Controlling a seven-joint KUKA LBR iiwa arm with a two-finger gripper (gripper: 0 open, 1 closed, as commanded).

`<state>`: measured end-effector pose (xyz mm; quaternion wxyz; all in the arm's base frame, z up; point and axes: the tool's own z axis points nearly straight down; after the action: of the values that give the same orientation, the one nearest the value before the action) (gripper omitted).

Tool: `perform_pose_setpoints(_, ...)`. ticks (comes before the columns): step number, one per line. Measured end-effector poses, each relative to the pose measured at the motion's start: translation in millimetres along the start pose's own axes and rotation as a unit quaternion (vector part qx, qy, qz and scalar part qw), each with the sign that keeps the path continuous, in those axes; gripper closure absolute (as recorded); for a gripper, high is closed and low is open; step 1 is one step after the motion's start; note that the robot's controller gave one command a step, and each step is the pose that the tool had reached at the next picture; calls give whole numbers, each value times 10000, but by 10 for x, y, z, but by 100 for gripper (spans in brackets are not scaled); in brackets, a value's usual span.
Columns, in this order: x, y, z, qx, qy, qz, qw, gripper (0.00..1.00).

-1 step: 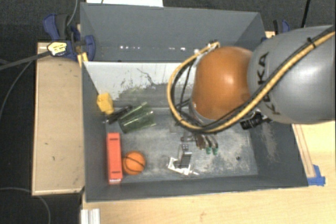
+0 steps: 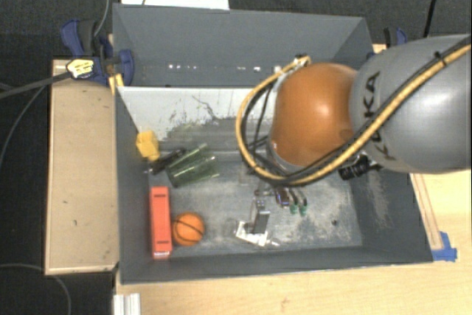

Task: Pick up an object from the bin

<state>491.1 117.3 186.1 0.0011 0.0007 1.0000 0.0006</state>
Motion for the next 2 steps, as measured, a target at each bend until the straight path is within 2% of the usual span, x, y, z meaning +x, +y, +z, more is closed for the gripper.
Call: perform_pose_setpoints(2, 77, -104, 1265, -5, -8, -93, 10000, 0)
